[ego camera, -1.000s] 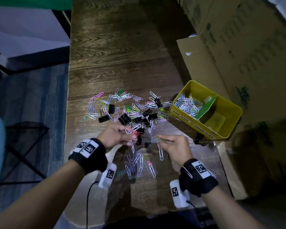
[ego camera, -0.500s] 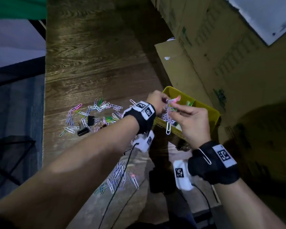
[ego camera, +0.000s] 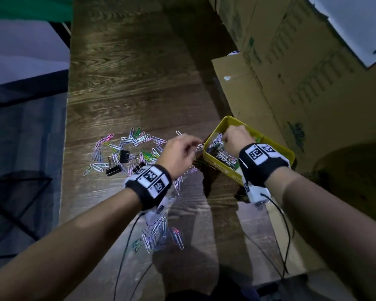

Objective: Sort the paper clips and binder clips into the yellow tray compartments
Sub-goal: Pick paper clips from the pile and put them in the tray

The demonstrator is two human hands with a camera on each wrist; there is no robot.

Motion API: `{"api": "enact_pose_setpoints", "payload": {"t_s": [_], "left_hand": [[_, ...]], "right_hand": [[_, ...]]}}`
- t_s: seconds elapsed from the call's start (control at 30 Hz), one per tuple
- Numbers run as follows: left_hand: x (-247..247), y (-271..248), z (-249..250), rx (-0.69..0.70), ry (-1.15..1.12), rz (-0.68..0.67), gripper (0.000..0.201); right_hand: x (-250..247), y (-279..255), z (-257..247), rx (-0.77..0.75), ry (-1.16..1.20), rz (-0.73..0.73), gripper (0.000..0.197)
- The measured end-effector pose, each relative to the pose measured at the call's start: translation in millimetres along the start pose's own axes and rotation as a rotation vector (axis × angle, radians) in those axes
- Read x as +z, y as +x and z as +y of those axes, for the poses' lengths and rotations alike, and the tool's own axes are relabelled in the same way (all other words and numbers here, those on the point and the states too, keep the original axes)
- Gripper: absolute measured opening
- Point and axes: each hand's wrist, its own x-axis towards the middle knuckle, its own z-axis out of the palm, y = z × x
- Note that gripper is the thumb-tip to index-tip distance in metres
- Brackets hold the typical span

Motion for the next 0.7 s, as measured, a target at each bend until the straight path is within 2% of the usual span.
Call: {"api": "enact_pose_setpoints", "payload": {"t_s": [0.07,0.13,0.2,0.3,0.37,0.43,0.5,0.57,0.63,0.7], "left_hand": [[-9,-27,-17,0.051,0.060,-0.150,0.023],[-14,-58,-34,0.115,0.153,-0.363,0.023],[-14,-91,-49,0.177,0.230,-0.540,0.026],[0,-134,-72,0.301,0.369,-0.634,0.036],[12,-156,-83,0.333,0.470,-0.661,0.046],[18,-174,-91,0.338,0.567,-0.678,0.054],[16,-189,-96,0.345,0.581,-0.652,0.056],[7,-201,-102,0.295,0.516,-0.575,0.052],[-5,-211,-105,0.152,0.499,-0.485,0.055],[-15,-220,-106,-0.080,0.507,-0.483,0.072]], "right_hand": [[7,1,0,-0.003,-0.055,-0.038,0.036],[13,1,2,-0.017,-0.050,-0.047,0.042],[16,-2,2,-0.041,-0.008,-0.002,0.038],[20,-17,-5,-0.111,0.061,0.141,0.024],[25,-33,-14,-0.221,0.126,0.248,0.019],[33,-53,-25,-0.338,0.182,0.254,0.019],[45,-76,-34,-0.414,0.166,0.140,0.018],[66,-97,-41,-0.443,0.086,-0.056,0.015],[91,-115,-48,-0.422,-0.010,-0.271,0.018],[119,-132,-54,-0.395,-0.135,-0.429,0.036]]}}
